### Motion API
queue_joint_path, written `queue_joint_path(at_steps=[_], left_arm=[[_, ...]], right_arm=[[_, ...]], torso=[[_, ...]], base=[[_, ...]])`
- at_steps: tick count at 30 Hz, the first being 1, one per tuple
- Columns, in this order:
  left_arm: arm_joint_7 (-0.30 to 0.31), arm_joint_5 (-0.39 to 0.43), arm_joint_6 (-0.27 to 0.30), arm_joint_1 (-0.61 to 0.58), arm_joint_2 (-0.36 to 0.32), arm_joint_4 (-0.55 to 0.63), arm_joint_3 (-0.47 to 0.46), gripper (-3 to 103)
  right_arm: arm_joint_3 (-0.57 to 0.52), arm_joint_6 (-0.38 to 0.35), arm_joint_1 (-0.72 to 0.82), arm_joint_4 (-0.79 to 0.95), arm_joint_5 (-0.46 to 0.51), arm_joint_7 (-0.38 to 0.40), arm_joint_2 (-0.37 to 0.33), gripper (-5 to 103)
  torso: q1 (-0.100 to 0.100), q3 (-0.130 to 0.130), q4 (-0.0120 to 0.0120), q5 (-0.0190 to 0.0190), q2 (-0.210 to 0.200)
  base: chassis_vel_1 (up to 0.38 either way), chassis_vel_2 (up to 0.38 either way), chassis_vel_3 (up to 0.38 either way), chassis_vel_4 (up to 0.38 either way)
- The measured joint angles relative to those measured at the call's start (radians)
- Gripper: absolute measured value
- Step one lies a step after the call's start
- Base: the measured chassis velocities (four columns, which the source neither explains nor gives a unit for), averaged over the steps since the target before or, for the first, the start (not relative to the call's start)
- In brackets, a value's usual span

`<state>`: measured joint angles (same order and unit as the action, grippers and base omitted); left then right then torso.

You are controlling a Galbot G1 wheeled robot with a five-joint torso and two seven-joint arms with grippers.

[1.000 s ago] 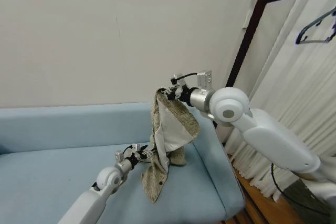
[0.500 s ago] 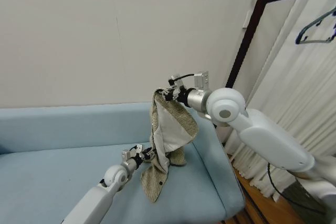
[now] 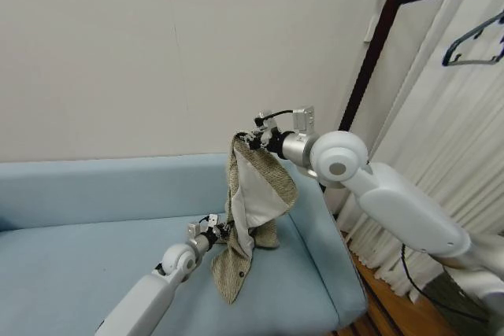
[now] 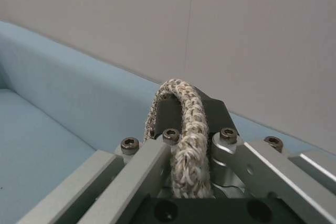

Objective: Pick up the clothes from the sofa and hang them on the clothes hanger.

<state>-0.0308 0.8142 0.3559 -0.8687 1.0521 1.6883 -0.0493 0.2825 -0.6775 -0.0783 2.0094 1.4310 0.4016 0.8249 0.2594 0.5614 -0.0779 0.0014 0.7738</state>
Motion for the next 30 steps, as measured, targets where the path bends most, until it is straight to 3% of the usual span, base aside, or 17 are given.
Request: queue_joint_path(at_steps=[4, 9, 13, 15, 21, 23, 24, 27, 30], left_arm=[[0.041, -0.005, 0.012, -0.016, -0.053, 0.071, -0.036, 0], [0.111, 0.005, 0.054, -0.051, -0.143, 0.213, -0.145, 0], [0.185, 0.063, 0.09, -0.118, -0.244, 0.377, -0.318, 0], [0.207, 0.076, 0.092, -0.133, -0.266, 0.413, -0.347, 0], [0.366, 0.199, 0.113, -0.184, -0.414, 0.668, -0.528, 0], [0.386, 0.252, 0.143, -0.182, -0.46, 0.738, -0.614, 0], [0.386, 0.252, 0.143, -0.182, -0.46, 0.738, -0.614, 0], [0.406, 0.379, 0.205, -0.18, -0.529, 0.818, -0.749, 0], [0.403, 0.444, 0.23, -0.191, -0.565, 0.828, -0.848, 0]], right_arm=[[-0.011, 0.002, 0.015, 0.0, -0.006, -0.006, -0.015, 1], [-0.031, 0.008, 0.027, 0.008, -0.01, -0.012, -0.025, 1], [-0.074, 0.011, 0.026, 0.023, -0.004, -0.015, -0.021, 1], [-0.084, 0.011, 0.024, 0.026, -0.001, -0.016, -0.021, 1], [-0.146, 0.011, -0.006, 0.058, 0.052, -0.035, -0.07, 1], [-0.162, 0.005, -0.025, 0.081, 0.11, -0.036, -0.109, 1], [-0.162, 0.005, -0.025, 0.081, 0.11, -0.036, -0.109, 1], [-0.203, -0.007, -0.048, 0.123, 0.205, -0.048, -0.19, 1], [-0.24, -0.015, -0.056, 0.154, 0.271, -0.055, -0.256, 1]], torso=[[0.0, 0.0, -0.0001, -0.0001, 0.0], [0.0, 0.0, -0.0002, -0.0002, 0.0], [0.0, 0.0, 0.0004, -0.0003, 0.0], [0.0, 0.0, 0.0003, -0.0003, 0.0], [0.0, 0.0, 0.0, 0.0003, 0.0], [0.0, 0.0, -0.0004, 0.0, 0.0], [0.0, 0.0, -0.0004, 0.0, 0.0], [0.0, 0.0, 0.0004, 0.0005, 0.0], [0.0, 0.0, -0.0009, 0.0, 0.0]], base=[[0.0, 0.0, 0.0, 0.0], [0.0, 0.0, 0.0, 0.0], [0.0, 0.0, 0.0, 0.0], [0.0, 0.0, 0.0, 0.0], [0.0, 0.0, 0.0, 0.0], [0.0, 0.0, 0.0, 0.0], [0.0, 0.0, 0.0, 0.0], [0.0, 0.0, 0.0, 0.0], [0.0, 0.0, 0.0, 0.0]])
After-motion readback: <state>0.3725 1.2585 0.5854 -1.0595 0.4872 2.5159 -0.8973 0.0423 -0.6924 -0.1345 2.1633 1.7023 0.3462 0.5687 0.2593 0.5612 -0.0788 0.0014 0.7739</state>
